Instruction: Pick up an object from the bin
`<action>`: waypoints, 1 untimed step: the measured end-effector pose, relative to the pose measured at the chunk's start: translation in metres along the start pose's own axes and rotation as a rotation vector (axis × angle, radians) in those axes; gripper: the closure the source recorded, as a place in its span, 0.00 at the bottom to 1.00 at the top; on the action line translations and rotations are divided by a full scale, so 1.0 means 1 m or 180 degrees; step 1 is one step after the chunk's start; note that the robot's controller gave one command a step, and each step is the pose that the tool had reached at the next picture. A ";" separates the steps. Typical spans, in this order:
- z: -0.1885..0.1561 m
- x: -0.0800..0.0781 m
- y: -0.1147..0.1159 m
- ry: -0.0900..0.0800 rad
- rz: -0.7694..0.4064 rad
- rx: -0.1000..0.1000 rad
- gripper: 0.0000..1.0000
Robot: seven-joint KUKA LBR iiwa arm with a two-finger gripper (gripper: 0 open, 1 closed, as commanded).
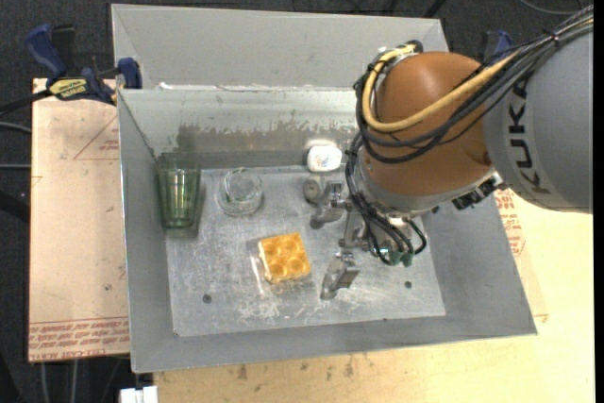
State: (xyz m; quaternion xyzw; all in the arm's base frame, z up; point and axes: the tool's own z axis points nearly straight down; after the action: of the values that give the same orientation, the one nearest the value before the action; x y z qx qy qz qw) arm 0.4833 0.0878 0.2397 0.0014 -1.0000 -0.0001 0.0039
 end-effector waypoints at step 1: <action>-0.003 -0.002 -0.001 -0.0024 0.0010 -0.0003 0.00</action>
Offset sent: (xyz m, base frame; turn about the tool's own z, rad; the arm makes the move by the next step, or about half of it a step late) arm 0.0485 0.0164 -0.1697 -0.3078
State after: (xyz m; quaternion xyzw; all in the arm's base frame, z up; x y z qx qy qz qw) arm 0.4848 0.0872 0.2431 -0.0001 -1.0000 -0.0005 0.0001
